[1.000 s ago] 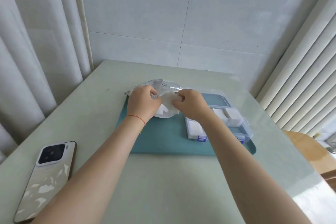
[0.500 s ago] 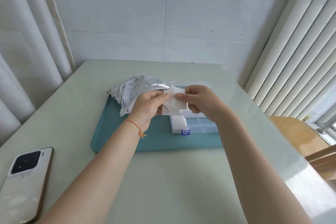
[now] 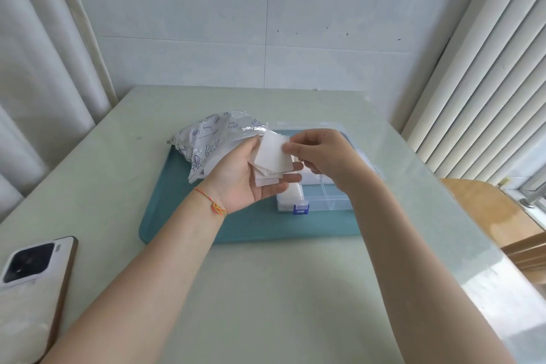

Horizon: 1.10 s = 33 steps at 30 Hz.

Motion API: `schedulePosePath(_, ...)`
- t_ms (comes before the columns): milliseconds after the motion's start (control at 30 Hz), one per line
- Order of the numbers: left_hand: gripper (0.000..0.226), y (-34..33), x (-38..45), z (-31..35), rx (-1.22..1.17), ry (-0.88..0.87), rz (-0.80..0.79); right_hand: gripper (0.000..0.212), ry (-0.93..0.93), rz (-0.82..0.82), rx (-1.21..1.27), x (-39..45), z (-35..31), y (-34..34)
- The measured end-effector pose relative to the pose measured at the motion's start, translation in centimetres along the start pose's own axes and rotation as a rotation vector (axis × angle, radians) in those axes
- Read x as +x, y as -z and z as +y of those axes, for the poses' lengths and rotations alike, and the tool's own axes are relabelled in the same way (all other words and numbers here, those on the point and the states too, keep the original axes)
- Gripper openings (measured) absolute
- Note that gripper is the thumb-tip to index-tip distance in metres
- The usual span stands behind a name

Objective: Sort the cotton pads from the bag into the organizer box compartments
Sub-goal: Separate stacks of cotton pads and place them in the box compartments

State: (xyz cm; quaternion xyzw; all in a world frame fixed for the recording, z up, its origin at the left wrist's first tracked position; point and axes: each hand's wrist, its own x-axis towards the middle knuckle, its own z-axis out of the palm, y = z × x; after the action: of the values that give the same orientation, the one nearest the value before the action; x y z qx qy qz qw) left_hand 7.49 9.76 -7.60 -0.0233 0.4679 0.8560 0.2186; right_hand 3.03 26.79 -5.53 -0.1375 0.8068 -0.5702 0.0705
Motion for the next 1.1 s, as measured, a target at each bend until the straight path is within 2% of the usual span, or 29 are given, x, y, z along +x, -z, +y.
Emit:
schedulePosePath(133,0.039,0.0,0.0,-0.3,-0.149,-0.031,0.055,0.023,0.045,0.123,-0.103,0.1,-0.4,-0.6)
schedulePosePath(300,0.046,-0.1,0.3,-0.4,-0.161,-0.092,0.047,0.046,-0.043,0.072,-0.379,-0.3,-0.6,-2.0)
schedulePosePath(367,0.043,-0.1,0.4,-0.4,-0.177,-0.102,0.031,0.049,-0.067,0.079,-0.413,-0.3,-0.5,-2.5)
schedulePosePath(600,0.037,0.0,0.6,-0.7,-0.143,-0.099,0.028,0.034,-0.024,0.103,-0.328,-0.3,-0.9,-3.0)
schedulePosePath(700,0.031,0.1,0.7,-0.5,-0.152,-0.097,0.064,0.035,-0.014,0.111,-0.238,-0.4,-1.2,-3.1)
schedulePosePath(833,0.037,0.2,0.8,-0.5,-0.151,-0.096,0.079,0.023,-0.045,0.043,-0.109,-0.8,-1.4,-2.9)
schedulePosePath(967,0.035,0.5,0.6,-0.3,-0.125,-0.101,0.102,0.021,-0.065,-0.032,-0.146,-1.0,-1.4,-2.2)
schedulePosePath(1100,0.026,1.0,0.6,-0.3,-0.143,-0.128,0.138,0.012,-0.018,0.041,-0.134,-0.8,-1.7,-0.5)
